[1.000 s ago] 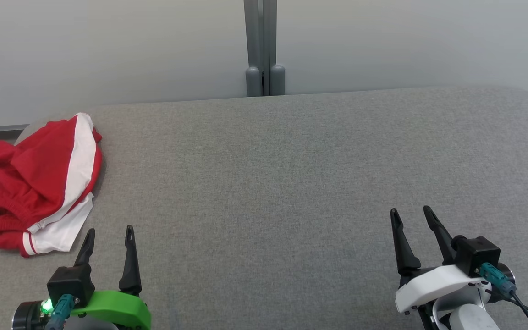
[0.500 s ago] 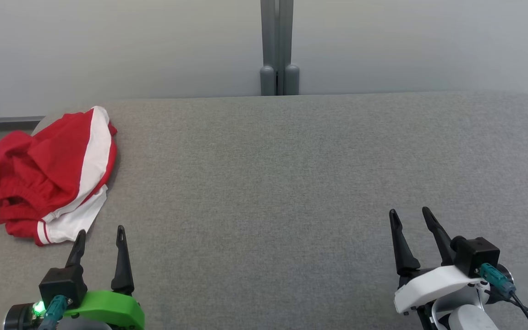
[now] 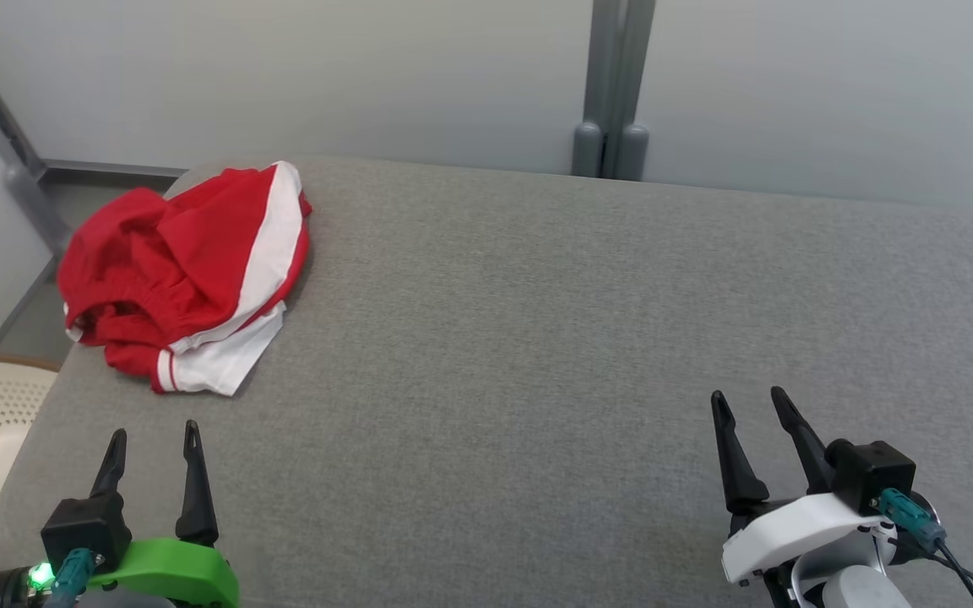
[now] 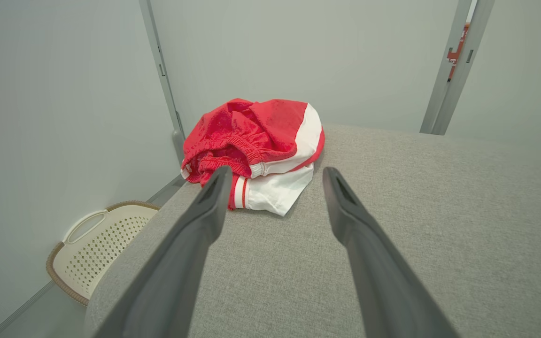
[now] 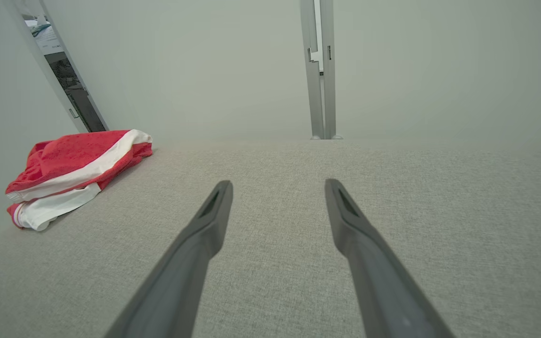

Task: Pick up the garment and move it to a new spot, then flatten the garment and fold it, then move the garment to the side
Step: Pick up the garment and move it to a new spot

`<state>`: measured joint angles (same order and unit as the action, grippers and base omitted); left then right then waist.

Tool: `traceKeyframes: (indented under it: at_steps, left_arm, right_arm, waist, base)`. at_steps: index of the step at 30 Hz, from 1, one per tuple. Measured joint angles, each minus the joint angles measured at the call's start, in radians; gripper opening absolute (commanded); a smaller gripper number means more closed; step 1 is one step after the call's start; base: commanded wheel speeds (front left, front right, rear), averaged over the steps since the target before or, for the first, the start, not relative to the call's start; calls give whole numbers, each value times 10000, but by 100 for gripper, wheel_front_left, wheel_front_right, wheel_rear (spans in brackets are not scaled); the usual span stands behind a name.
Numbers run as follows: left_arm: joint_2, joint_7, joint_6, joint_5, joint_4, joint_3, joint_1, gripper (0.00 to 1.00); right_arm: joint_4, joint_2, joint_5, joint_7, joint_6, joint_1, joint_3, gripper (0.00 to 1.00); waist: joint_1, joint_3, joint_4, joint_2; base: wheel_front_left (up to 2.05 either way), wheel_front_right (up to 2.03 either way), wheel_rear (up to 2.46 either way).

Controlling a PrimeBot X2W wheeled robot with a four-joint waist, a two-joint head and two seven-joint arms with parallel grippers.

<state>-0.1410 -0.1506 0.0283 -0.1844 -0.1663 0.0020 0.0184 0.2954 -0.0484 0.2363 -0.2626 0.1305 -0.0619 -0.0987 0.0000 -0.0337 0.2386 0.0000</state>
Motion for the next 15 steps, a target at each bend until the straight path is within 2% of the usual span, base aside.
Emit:
traceKeyframes:
  at_steps: [15]
  left_arm:
    - [-245, 84, 128, -167, 111, 130, 28, 100]
  right_arm:
    - [71, 2, 117, -2, 0, 39, -176, 100]
  waist:
    - [0, -27, 1877, 0]
  base:
    - [0, 0, 0]
